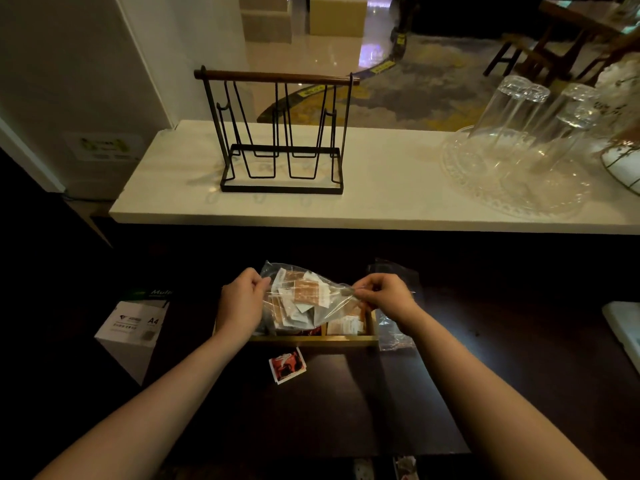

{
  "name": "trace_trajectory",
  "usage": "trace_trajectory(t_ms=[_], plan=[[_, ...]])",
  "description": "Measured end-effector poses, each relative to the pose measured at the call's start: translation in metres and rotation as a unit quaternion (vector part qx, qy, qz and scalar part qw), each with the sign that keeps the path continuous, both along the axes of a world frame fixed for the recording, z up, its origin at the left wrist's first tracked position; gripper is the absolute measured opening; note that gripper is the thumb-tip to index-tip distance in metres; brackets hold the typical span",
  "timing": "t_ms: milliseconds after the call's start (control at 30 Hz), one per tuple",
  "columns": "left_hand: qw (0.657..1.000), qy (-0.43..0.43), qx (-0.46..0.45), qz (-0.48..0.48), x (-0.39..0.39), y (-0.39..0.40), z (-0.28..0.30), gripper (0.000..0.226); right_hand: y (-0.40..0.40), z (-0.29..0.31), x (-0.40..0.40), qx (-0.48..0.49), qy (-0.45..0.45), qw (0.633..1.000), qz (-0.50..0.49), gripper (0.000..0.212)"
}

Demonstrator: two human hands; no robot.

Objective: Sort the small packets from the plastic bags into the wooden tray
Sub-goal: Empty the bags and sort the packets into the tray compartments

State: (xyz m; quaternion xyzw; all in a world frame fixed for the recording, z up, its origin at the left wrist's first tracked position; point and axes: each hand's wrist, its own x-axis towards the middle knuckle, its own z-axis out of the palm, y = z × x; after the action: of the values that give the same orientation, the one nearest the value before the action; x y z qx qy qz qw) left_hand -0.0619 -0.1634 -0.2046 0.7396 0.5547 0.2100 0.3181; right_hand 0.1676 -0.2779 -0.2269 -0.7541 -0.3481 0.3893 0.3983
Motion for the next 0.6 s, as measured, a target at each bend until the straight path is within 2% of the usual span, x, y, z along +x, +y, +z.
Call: trace_trajectory(t_ms=[133,333,400,600], plan=[[1.000,0.010,0.001,-0.007,0.008,-0.001,0.000,0.026,-0.004,-0.014,0.002,-0.010,0.030,0.999,-0.013,0.012],[0.998,0.020,0.035,-0.049,0.019,-0.001,0.009,0.025,-0.009,-0.025,0.003,-0.017,0.054,0.998,-0.026,0.010],[0.996,0.030,0.055,-0.062,0.024,-0.002,0.013,0.026,-0.011,-0.026,0.003,-0.016,0.063,0.997,-0.033,0.006],[0.991,0.075,0.079,-0.078,0.036,-0.004,0.020,0.028,-0.017,-0.031,0.003,-0.031,0.078,0.995,-0.048,0.015]])
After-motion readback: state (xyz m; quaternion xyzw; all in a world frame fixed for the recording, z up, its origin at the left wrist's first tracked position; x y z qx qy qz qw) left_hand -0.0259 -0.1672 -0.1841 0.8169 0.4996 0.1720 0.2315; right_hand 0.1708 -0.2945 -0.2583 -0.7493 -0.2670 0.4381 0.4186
